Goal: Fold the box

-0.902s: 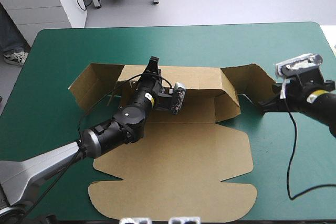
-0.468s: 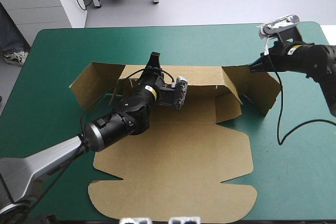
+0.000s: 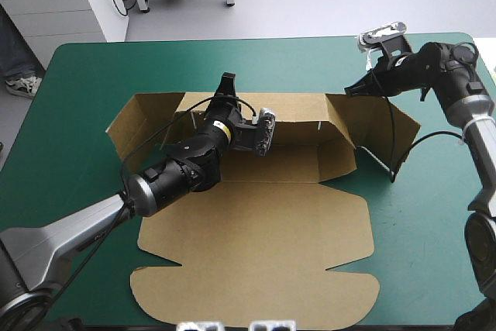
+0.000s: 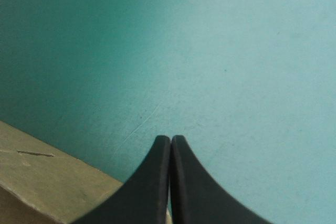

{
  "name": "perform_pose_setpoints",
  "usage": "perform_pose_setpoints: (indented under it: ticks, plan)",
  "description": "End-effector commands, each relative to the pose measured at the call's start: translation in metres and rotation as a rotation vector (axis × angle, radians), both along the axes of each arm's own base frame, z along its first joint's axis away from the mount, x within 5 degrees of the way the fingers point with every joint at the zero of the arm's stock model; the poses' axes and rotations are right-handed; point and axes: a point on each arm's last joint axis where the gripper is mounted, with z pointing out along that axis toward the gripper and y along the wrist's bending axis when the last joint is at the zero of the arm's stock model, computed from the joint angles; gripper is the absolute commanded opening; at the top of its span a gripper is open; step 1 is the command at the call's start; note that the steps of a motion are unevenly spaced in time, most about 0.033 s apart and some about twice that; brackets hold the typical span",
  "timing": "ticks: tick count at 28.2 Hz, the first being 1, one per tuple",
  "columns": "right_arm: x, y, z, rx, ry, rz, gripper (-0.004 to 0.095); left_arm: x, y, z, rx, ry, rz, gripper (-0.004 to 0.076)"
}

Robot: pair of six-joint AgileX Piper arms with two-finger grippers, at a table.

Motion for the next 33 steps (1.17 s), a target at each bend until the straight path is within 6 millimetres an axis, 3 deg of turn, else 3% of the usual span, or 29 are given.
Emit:
perform_pose_setpoints:
  ticks: [1,12,25,33]
  plan:
    - [-0.006,0.004,0.020,0.027,-0.043,0.023,-0.0012,-0.003,0.005,0.021,-0.017,-0.056,0.000,-0.0008]
    - [-0.029,0.000,0.002,-0.049,0.175,0.071,-0.0010,0.002,0.010,0.020,-0.016,-0.049,0.027,-0.0008]
    - [-0.073,0.001,0.021,-0.028,0.177,0.102,-0.0010,0.002,0.010,0.020,-0.020,-0.047,0.026,-0.0008]
    - [-0.088,0.007,-0.002,0.026,0.257,0.164,-0.0008,0.002,0.009,0.019,-0.007,-0.047,0.014,-0.0008]
